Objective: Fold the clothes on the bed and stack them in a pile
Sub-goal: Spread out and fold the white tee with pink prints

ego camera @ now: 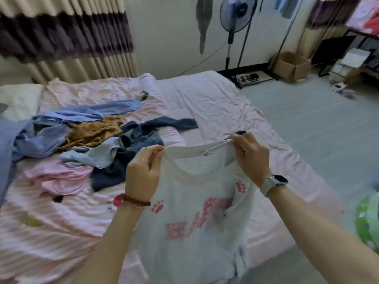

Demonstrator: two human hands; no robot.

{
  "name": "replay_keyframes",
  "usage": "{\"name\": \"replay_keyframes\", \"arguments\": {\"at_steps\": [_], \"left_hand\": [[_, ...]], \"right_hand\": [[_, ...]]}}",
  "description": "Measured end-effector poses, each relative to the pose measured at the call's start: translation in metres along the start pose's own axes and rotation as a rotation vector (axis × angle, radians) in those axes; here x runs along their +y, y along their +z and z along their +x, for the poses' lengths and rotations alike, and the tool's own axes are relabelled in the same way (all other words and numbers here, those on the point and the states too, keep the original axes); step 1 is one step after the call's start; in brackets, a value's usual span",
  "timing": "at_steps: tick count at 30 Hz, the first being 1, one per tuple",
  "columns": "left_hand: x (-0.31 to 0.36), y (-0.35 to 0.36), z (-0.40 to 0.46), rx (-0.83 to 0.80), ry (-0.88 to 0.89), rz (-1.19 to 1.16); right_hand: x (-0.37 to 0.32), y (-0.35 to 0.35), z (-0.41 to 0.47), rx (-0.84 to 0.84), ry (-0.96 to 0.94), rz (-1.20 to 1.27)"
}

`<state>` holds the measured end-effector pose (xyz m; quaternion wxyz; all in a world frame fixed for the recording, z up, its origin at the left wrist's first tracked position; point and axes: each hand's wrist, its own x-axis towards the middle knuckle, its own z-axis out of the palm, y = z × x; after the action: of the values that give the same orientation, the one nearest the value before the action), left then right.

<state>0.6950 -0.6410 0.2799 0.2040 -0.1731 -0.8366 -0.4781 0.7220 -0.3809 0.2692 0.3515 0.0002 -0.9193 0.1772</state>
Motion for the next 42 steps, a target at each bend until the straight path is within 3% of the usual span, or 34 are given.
{"name": "replay_keyframes", "arguments": {"at_steps": [3, 7, 11, 14, 17, 20, 24, 28, 31, 33, 35, 38, 42], "left_hand": [[-0.077, -0.001, 0.048, -0.017, -0.111, 0.175], [-0.187, 0.016, 0.112, -0.146, -0.448, 0.355], [-0.259, 0.043, 0.09, -0.229, -0.631, 0.407], [-0.288, 0.071, 0.044, -0.372, -0.727, 0.413], [-0.307, 0.095, 0.015, -0.451, -0.706, 0.48], [-0.308, 0.125, 0.0, -0.55, -0.505, 0.554], [-0.296, 0.173, -0.006, -0.692, -0.333, 0.572], [-0.286, 0.216, -0.008, -0.831, -0.229, 0.612], [-0.284, 0.242, -0.003, -0.918, -0.246, 0.642], [-0.286, 0.257, 0.004, -0.978, -0.307, 0.689], [-0.288, 0.27, 0.01, -0.994, -0.354, 0.729], [-0.284, 0.286, 0.016, -0.953, -0.365, 0.75], [-0.274, 0.301, 0.017, -0.926, -0.337, 0.798]], "right_hand": [[-0.011, 0.093, 0.044, -0.261, 0.129, 0.036], [-0.009, 0.204, 0.092, -0.643, 0.428, 0.163], [0.014, 0.263, 0.054, -0.793, 0.494, 0.145], [0.043, 0.278, -0.001, -0.872, 0.682, 0.185], [0.068, 0.287, -0.045, -0.916, 0.882, 0.175], [0.083, 0.298, -0.078, -0.951, 0.982, 0.144], [0.098, 0.307, -0.11, -0.978, 1.004, 0.106], [0.115, 0.294, -0.104, -0.688, 1.014, 0.117], [0.136, 0.274, -0.071, -0.485, 0.789, 0.109], [0.158, 0.267, -0.04, -0.435, 0.622, 0.016], [0.184, 0.27, -0.012, -0.531, 0.522, -0.091], [0.219, 0.281, 0.012, -0.865, 0.403, -0.242], [0.244, 0.283, 0.018, -1.196, 0.514, 0.02]]}}
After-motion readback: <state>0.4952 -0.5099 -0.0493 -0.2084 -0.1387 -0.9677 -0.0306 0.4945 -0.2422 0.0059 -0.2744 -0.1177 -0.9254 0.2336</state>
